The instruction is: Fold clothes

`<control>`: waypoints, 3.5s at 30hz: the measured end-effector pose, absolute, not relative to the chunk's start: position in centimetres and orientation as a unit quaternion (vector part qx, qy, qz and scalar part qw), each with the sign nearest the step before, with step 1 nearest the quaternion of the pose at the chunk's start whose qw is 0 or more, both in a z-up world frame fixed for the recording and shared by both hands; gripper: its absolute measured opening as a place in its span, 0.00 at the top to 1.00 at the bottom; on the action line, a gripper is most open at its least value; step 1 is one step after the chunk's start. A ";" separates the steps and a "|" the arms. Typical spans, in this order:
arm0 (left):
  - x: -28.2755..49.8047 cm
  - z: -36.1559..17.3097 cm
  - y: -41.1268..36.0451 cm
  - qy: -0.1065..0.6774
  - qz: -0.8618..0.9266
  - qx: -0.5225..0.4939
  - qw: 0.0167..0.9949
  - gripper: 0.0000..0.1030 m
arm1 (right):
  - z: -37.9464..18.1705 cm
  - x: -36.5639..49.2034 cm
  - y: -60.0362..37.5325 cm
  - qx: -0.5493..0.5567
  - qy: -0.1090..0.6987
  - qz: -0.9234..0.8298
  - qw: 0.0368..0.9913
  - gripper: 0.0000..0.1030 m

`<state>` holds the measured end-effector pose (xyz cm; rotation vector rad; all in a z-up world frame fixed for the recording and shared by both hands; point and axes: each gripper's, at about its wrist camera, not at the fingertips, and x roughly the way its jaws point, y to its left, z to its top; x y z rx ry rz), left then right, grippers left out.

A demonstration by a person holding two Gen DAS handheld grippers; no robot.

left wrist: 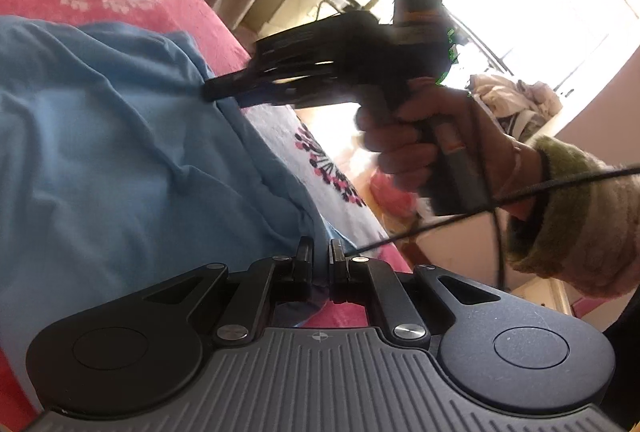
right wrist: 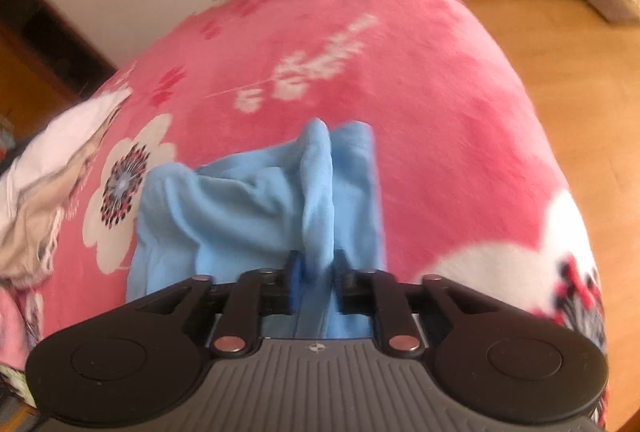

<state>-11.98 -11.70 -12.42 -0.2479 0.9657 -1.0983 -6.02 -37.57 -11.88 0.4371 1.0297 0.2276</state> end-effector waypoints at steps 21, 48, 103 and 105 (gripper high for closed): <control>-11.6 -11.7 -16.9 0.457 -0.550 -0.025 0.698 0.51 | -11.2 -22.1 -44.4 0.345 0.466 0.033 0.814 0.64; -20.3 -10.1 -7.0 0.360 -0.467 0.220 0.777 0.48 | -8.9 -23.0 -31.9 -0.030 0.470 0.148 0.869 0.82; -20.7 -12.4 -7.5 0.363 -0.469 0.258 0.763 0.47 | -12.5 -19.3 -37.4 0.198 0.500 0.130 0.833 0.73; -20.7 -12.4 -7.5 0.362 -0.469 0.259 0.763 0.47 | -12.7 -19.1 -37.8 0.214 0.504 0.129 0.827 0.72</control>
